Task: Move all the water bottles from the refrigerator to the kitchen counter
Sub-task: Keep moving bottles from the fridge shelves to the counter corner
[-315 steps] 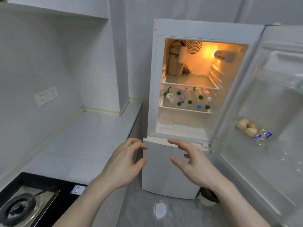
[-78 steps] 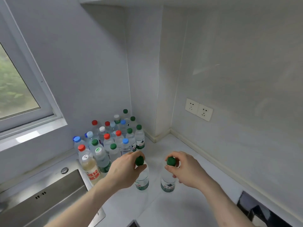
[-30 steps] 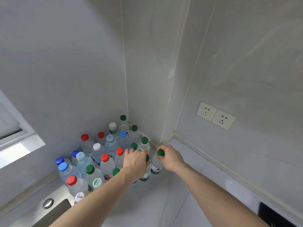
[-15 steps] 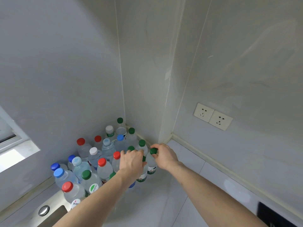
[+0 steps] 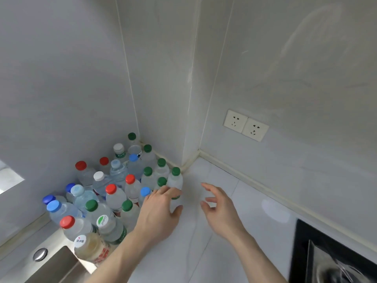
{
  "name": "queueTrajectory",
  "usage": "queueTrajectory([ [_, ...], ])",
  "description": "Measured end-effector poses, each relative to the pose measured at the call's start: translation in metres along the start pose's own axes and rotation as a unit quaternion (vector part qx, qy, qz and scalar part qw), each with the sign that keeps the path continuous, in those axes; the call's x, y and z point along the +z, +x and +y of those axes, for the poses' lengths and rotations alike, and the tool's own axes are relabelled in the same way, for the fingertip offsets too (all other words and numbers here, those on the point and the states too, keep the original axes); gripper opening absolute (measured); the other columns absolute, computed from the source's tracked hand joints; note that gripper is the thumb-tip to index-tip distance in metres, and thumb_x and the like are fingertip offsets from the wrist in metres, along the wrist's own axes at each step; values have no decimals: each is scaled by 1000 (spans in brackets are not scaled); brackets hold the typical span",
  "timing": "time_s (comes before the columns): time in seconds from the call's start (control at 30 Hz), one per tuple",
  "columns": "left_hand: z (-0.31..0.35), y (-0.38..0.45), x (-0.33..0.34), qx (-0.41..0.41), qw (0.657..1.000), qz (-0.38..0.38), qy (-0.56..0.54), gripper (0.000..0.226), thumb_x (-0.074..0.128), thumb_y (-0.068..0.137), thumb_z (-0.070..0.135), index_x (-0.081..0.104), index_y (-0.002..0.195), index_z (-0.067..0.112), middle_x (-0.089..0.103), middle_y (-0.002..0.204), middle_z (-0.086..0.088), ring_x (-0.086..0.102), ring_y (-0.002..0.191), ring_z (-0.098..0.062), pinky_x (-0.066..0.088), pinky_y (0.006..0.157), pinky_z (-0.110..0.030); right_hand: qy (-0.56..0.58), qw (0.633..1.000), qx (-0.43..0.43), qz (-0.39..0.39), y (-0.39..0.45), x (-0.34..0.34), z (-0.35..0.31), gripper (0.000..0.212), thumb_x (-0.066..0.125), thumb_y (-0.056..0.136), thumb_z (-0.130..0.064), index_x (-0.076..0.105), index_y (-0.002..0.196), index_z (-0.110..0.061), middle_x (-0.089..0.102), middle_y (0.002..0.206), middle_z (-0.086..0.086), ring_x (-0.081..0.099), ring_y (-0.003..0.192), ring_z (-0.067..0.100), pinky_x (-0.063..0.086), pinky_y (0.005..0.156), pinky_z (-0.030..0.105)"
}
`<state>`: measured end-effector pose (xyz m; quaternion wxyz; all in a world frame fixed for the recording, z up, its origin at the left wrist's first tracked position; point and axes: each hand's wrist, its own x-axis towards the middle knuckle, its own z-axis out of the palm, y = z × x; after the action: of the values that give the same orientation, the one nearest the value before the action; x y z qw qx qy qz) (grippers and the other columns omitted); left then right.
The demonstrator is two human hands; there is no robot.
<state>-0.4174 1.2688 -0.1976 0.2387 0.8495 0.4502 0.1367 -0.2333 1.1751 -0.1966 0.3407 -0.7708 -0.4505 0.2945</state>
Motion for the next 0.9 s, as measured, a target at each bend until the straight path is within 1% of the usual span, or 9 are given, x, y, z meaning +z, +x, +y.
queueTrajectory([
  [0.07,11,-19,10,21,999,-11,-23,36,71,87,34,66,122,36,63,121,20,62,110,-13,49,93,-33,7,1000,12,6,-29,-10,11,50,59,103,-20,49,146,-44,47,140,-27,54,119,-11,49,98,16],
  [0.13,21,-34,18,34,998,-23,-41,36,72,87,33,66,122,36,62,123,23,61,113,-10,48,94,-29,6,1000,19,13,-54,-21,22,51,59,103,-21,48,145,-48,45,139,-31,50,121,-15,45,98,10],
  [0.2,40,-44,28,63,996,-48,-47,35,71,89,33,65,123,36,60,123,25,60,115,-6,47,96,-25,9,999,36,36,-83,-37,35,51,59,104,-22,47,144,-52,44,139,-34,49,122,-16,43,98,9],
  [0.3,64,-51,39,98,991,-80,-48,35,69,90,34,63,124,39,58,124,25,58,117,-5,47,98,-27,16,995,53,77,-118,-57,47,51,59,103,-22,47,143,-53,43,140,-36,50,124,-14,44,103,13],
  [0.4,98,-60,53,139,983,-111,-43,34,67,91,35,63,123,41,57,122,26,58,116,-6,48,95,-25,28,990,76,117,-163,-81,60,51,59,104,-22,48,143,-53,42,140,-38,48,125,-13,45,107,18],
  [0.6,187,-116,86,238,957,-159,-48,34,65,94,37,61,126,42,53,124,29,56,115,-2,41,95,-15,27,973,115,196,-280,-126,92,51,62,103,-28,46,144,-55,43,141,-40,45,130,-13,42,114,23],
  [0.73,252,-181,108,307,927,-205,-70,33,68,93,32,63,125,39,56,124,25,56,117,-3,42,101,-19,30,952,145,268,-383,-148,119,54,64,101,-26,48,144,-55,43,141,-43,43,133,-14,42,116,27],
  [0.83,286,-223,121,356,901,-239,-71,35,70,91,34,63,125,38,56,123,25,56,116,-3,45,105,-27,32,936,173,306,-451,-155,135,54,64,101,-26,47,141,-58,42,137,-46,41,130,-19,42,114,23],
  [0.9,306,-252,130,387,882,-259,-69,37,69,90,36,61,126,40,54,124,27,55,118,-3,45,106,-29,31,925,190,328,-494,-161,144,54,65,100,-27,48,144,-53,42,136,-44,41,128,-21,42,114,22],
])
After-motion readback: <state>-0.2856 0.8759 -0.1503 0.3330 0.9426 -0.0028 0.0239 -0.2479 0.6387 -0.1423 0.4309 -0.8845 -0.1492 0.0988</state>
